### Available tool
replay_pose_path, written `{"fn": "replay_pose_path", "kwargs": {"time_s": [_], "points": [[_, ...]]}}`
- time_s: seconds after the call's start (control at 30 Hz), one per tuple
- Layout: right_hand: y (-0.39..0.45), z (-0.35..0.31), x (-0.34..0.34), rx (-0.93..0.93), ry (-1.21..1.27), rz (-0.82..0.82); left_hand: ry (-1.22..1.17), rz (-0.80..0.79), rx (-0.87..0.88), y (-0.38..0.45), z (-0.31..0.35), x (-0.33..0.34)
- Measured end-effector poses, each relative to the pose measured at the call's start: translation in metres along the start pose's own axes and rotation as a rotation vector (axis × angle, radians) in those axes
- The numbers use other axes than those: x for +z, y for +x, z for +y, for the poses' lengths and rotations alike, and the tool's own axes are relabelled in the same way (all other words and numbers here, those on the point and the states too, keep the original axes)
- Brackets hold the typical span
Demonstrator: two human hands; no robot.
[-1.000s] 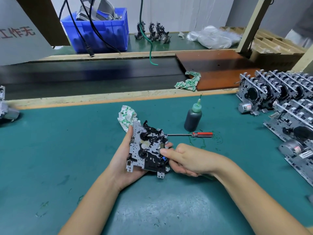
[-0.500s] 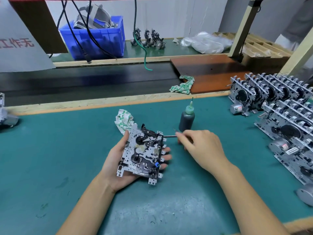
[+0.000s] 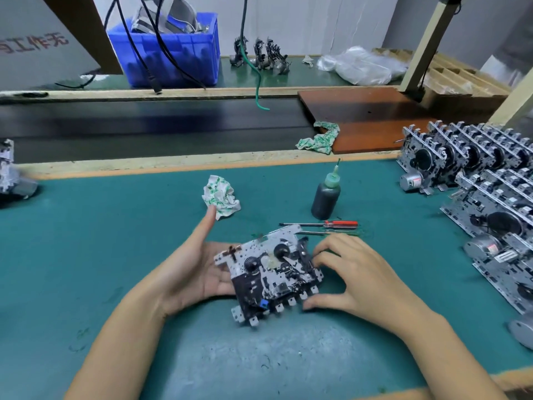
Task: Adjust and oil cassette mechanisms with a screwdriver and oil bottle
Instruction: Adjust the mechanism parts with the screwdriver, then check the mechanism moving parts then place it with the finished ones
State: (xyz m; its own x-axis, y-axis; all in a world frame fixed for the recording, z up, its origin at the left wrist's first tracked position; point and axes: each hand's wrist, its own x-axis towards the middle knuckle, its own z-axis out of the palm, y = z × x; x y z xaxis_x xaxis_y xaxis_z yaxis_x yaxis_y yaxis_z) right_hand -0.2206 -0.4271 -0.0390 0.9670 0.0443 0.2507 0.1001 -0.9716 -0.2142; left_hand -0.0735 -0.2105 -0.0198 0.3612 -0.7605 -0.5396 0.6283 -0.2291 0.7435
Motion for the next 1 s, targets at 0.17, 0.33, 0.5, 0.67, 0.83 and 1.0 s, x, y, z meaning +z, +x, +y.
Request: {"fn": "replay_pose_path", "kwargs": {"time_s": [0.17, 0.33, 0.5, 0.67, 0.83, 1.0], "points": [[-0.005, -0.006, 0.007, 0.021, 0.009, 0.092, 1.08, 0.778, 0.257, -0.042, -0.026, 0.016], [-0.002, -0.012, 0.012, 0.013, -0.021, 0.088, 1.647, 0.731, 0.172, -0.044, -0.056, 0.039], [0.0, -0.015, 0.017, -0.013, -0.107, 0.139, 1.624, 0.82, 0.469, -0.028, -0.052, 0.029], [0.004, -0.015, 0.019, -0.046, -0.124, 0.191, 1.563, 0.815, 0.662, -0.019, -0.058, 0.019], [0.002, -0.015, 0.02, -0.064, -0.07, 0.209, 1.504, 0.898, 0.675, -0.015, -0.059, 0.02], [0.001, -0.013, 0.021, -0.076, -0.072, 0.204, 1.47, 0.869, 0.773, -0.014, -0.058, 0.017]]}}
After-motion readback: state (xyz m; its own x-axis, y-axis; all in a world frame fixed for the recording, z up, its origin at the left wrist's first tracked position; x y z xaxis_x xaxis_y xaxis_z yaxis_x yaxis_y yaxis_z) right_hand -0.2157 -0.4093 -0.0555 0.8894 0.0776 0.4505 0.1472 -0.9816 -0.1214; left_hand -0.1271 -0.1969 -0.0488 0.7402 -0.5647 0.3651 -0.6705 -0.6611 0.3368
